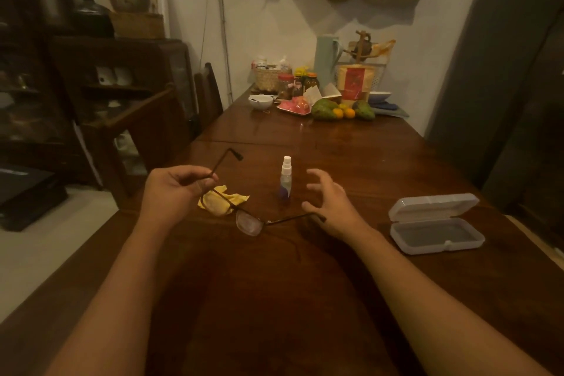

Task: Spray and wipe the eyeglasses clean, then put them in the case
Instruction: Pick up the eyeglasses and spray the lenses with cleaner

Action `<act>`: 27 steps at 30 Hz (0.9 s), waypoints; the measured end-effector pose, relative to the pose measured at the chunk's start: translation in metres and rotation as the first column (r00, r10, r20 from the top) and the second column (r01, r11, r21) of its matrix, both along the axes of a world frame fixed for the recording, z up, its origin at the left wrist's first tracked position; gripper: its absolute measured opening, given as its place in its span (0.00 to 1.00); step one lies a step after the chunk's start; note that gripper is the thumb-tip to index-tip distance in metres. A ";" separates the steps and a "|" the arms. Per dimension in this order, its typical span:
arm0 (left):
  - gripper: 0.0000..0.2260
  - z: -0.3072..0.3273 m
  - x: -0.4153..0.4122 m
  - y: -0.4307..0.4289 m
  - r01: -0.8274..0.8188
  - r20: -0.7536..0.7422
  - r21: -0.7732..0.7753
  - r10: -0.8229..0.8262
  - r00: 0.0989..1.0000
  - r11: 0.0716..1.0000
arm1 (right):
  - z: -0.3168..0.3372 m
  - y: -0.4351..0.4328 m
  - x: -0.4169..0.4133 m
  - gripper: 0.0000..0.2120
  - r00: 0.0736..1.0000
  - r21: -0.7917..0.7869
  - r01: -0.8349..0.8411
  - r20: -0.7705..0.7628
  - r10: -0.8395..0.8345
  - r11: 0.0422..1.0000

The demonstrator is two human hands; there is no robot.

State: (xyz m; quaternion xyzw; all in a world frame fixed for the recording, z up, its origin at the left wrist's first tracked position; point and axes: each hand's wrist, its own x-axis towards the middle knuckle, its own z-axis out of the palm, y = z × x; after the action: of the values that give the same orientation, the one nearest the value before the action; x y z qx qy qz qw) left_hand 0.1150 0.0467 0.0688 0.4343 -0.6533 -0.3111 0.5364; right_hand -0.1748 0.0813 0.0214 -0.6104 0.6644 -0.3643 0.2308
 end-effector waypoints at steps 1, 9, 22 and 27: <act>0.08 0.001 0.000 0.001 -0.007 -0.012 -0.005 0.007 1.000 1.000 | 0.003 -0.007 0.007 0.36 1.000 -0.030 -0.021 0.003 0.021 0.999; 0.08 -0.002 0.002 -0.002 -0.052 -0.106 -0.024 0.049 0.993 0.998 | 0.009 -0.051 0.032 0.38 0.985 -0.153 -0.085 0.135 0.106 0.985; 0.05 0.000 -0.004 0.001 -0.048 -0.283 0.014 0.050 0.958 0.999 | 0.008 -0.002 0.018 0.25 0.917 -0.228 0.018 0.391 0.075 0.974; 0.04 0.001 -0.015 0.005 -0.029 -0.332 0.012 0.032 0.943 0.999 | 0.013 0.030 0.011 0.24 0.856 -0.203 0.047 0.513 0.066 0.978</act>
State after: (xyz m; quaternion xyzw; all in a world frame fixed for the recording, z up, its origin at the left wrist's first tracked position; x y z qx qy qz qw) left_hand 0.1004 0.0513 0.0693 0.3877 -0.5458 -0.3737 0.6420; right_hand -0.1634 0.1116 0.0346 -0.5142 0.5331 -0.5812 0.3371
